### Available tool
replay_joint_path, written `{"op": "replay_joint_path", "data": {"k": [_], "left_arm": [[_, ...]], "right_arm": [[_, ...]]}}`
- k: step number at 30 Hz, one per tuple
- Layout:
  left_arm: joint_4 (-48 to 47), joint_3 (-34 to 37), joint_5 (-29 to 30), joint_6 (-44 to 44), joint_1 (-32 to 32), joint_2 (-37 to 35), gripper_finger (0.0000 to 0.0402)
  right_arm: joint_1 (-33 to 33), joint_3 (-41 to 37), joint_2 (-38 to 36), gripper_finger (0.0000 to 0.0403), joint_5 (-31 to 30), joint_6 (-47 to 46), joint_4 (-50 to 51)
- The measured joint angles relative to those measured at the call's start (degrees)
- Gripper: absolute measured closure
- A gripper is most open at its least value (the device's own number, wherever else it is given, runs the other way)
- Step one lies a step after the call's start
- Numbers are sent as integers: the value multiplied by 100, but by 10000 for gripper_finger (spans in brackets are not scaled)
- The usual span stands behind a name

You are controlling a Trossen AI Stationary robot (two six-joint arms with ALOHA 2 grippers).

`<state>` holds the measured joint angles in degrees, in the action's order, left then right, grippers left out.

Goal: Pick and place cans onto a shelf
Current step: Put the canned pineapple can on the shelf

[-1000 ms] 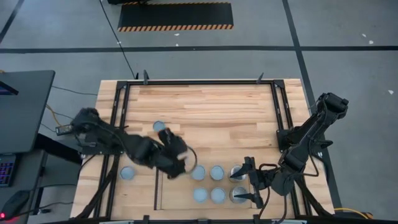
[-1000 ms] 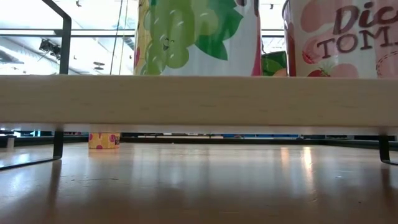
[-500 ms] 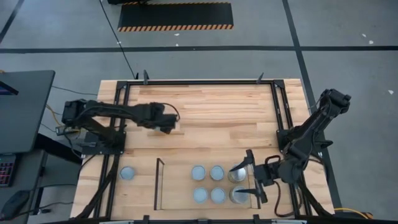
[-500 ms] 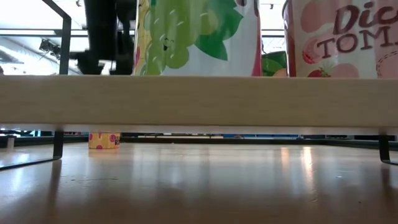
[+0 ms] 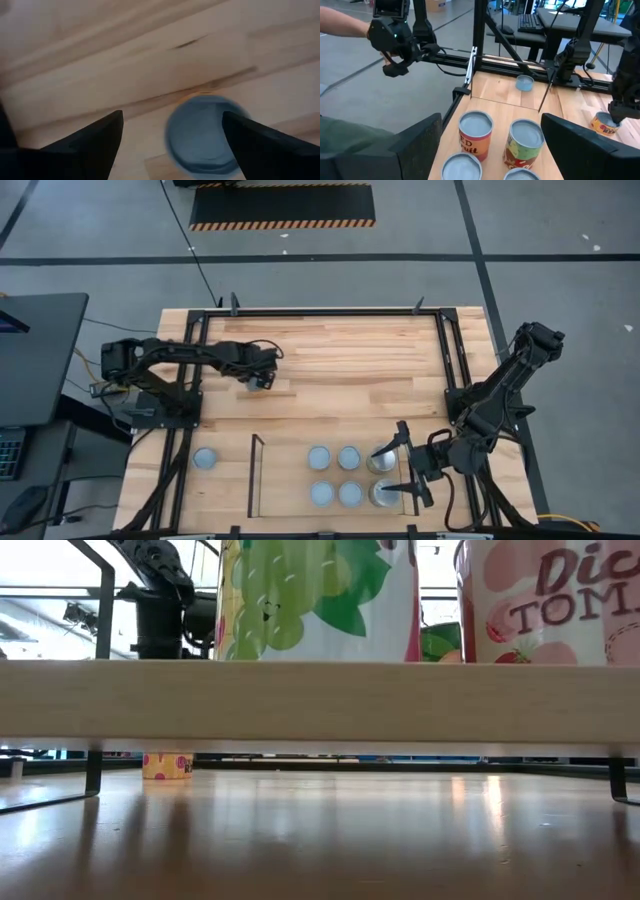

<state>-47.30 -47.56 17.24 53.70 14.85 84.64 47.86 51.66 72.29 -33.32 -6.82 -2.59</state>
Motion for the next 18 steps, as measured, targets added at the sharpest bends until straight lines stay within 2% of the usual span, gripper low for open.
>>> {"op": "replay_joint_path", "data": {"k": [4, 10, 18], "left_arm": [[96, -156, -94, -193, -2, -2, 56], [215, -241, 68, -304, -23, -2, 56], [379, -192, 40, -11, -131, 2, 49]], "right_arm": [[-49, 0, 0, 55, 0, 95, -2], [-146, 0, 0, 55, 0, 98, 52], [-155, 0, 0, 55, 0, -111, 146]]}}
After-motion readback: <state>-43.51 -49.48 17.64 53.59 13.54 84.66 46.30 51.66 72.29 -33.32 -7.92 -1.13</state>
